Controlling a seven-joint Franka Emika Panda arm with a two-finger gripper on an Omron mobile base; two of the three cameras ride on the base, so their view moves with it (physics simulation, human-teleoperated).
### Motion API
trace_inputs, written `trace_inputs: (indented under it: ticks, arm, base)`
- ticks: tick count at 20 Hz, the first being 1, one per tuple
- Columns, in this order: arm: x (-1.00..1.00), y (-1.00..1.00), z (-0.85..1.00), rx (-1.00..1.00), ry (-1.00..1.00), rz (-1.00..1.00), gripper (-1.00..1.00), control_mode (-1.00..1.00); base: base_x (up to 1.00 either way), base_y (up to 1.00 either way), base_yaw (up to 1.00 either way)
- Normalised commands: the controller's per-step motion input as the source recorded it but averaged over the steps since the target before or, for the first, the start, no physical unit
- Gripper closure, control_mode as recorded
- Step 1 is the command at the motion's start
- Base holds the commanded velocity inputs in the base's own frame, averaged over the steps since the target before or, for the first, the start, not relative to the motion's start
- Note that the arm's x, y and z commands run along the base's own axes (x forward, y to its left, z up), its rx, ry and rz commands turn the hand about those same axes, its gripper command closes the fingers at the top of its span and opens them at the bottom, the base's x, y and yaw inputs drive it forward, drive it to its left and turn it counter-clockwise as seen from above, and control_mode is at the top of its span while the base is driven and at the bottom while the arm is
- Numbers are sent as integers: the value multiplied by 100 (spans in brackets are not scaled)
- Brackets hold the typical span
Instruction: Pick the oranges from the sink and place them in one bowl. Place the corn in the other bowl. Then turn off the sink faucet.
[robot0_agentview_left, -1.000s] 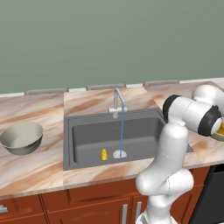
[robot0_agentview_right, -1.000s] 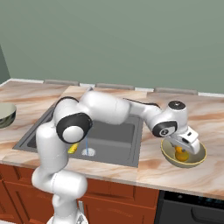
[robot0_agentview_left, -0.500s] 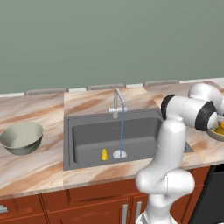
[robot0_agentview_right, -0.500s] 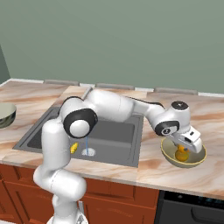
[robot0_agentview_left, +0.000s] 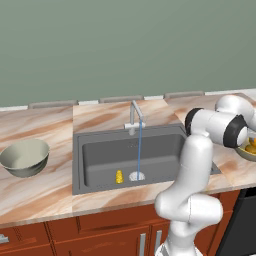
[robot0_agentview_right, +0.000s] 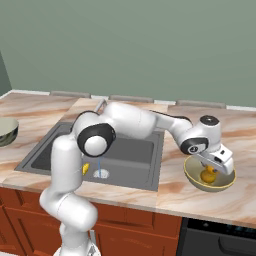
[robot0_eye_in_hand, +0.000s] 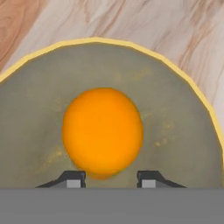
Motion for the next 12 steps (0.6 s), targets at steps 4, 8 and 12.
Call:
trace_inputs:
  ticks: [4, 8, 12]
  arm:
    - [0, 0, -2, 0, 0, -2, -100, -100]
    - [0, 0, 2, 0, 0, -3, -100, -100]
    - [-27, 0, 36, 0, 0, -5, -100, -100]
  base:
    - [0, 0, 0]
    - [0, 0, 0]
    - [0, 0, 0]
